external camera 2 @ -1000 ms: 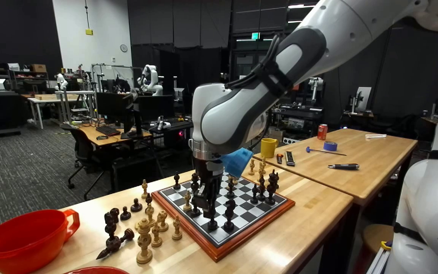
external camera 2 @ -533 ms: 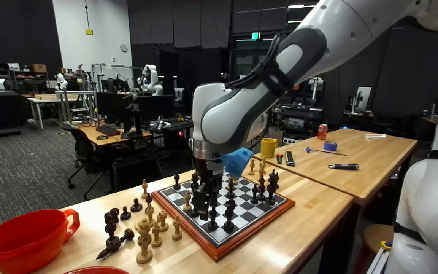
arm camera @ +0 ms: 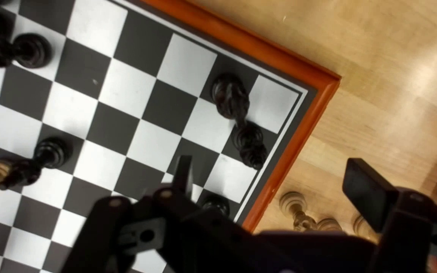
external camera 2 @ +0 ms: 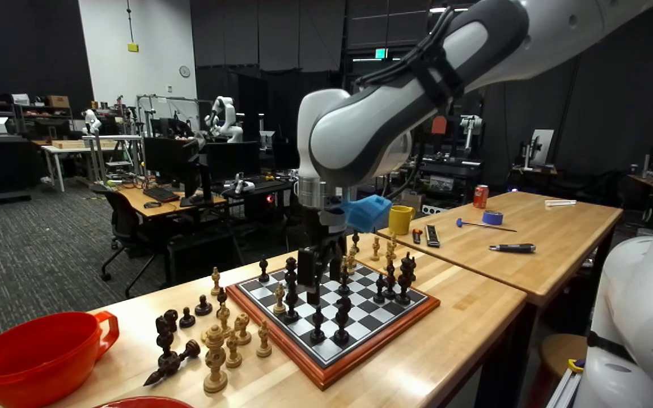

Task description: Move the chess piece forward slightly

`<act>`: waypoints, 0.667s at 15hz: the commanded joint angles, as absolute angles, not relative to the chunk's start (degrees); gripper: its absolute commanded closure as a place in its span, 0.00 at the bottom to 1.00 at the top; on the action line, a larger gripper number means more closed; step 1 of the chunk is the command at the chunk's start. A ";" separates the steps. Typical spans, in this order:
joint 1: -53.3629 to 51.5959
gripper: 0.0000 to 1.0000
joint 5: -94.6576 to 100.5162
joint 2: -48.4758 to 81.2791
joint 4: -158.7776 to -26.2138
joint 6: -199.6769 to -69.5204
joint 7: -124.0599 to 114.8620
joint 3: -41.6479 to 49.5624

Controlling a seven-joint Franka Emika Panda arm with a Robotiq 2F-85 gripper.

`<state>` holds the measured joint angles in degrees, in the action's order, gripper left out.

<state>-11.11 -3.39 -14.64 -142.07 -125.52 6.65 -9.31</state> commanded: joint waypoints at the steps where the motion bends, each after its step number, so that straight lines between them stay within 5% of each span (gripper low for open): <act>1: -10.62 0.00 -4.17 -20.47 -140.63 -114.92 4.59 -8.28; 10: -8.00 0.00 -6.69 -24.62 -136.41 -106.84 0.25 -5.72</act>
